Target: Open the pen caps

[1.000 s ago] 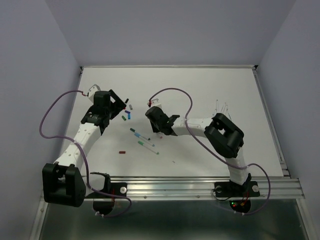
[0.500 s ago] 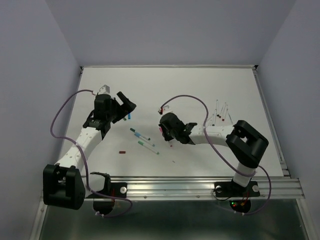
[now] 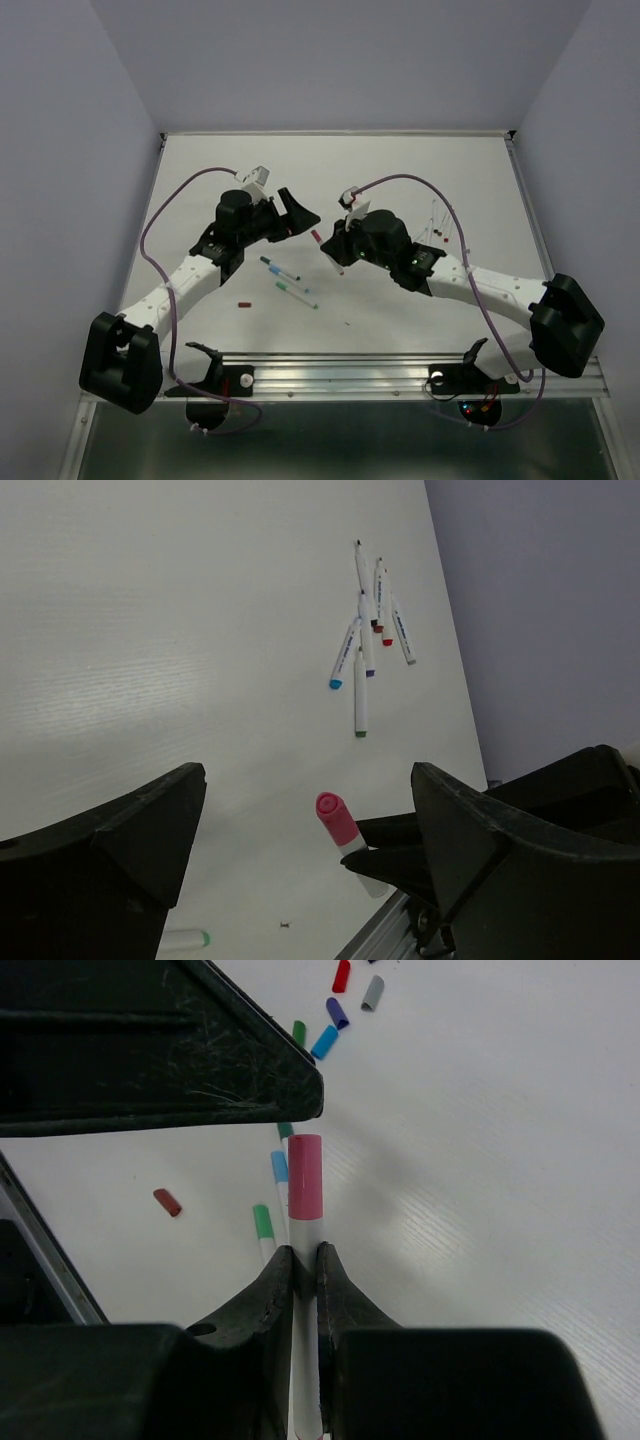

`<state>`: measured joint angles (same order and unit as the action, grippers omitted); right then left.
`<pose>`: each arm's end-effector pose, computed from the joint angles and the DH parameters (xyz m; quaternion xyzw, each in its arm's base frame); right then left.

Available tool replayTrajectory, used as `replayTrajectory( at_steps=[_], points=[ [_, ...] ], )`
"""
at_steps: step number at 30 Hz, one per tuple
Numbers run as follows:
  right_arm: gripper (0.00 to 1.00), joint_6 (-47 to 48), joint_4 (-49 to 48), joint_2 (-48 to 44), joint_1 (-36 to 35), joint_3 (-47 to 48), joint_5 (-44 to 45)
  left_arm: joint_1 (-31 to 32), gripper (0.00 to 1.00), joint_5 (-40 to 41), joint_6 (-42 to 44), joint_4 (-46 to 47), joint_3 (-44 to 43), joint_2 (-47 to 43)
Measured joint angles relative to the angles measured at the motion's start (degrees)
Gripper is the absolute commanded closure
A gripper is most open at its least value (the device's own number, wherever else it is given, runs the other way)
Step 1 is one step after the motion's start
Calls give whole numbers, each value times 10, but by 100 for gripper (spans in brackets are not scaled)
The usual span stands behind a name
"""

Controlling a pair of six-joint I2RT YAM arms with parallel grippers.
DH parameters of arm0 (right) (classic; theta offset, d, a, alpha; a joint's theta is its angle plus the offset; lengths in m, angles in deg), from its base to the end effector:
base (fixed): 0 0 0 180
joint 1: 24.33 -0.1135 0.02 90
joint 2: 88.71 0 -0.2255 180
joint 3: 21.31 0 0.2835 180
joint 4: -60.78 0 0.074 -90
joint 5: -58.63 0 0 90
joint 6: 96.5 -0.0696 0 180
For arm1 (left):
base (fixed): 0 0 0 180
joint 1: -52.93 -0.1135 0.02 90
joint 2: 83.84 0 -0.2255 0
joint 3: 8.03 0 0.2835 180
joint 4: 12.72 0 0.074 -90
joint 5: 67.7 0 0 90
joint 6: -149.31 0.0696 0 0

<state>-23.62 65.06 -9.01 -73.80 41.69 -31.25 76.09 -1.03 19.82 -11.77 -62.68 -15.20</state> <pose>0.2505 0.2928 0.2025 -0.2290 0.7916 0.3103 0.4740 0.3085 -0.1619 0.2239 0.0157 0.7768 -0.4520 0.4383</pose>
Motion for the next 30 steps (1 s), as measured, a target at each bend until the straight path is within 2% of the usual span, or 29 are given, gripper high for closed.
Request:
replayTrajectory(
  at_steps=[2,3,4,8,10,18,24,27,28,29,30],
  points=[
    [99,0,-3,-7,0,-1,-6,4,12,-3,-5,9,0,5],
    [99,0,-4,-9,0,-1,-9,5,21,-3,-9,13,0,6],
    [99,0,-5,-11,0,-1,-12,9,25,-3,-14,17,0,7],
    [99,-2,-11,-12,2,-1,-12,24,30,-5,-29,33,0,10],
    [99,-3,-15,-12,4,-1,-12,30,40,-5,-33,39,0,10],
    [99,-6,-28,-6,7,1,5,35,42,-5,-45,50,0,23],
    [99,-7,-33,-2,7,4,17,36,55,-6,-50,51,0,27],
    [99,-7,-37,3,7,10,21,39,79,-6,-53,52,0,29],
    [99,-7,-39,6,7,12,24,39,93,-5,-55,52,0,29],
    [99,-7,-41,7,7,12,25,39,100,-6,-59,55,0,29],
    [99,-7,-43,9,7,13,27,39,100,-5,-60,59,-1,29]
  ],
)
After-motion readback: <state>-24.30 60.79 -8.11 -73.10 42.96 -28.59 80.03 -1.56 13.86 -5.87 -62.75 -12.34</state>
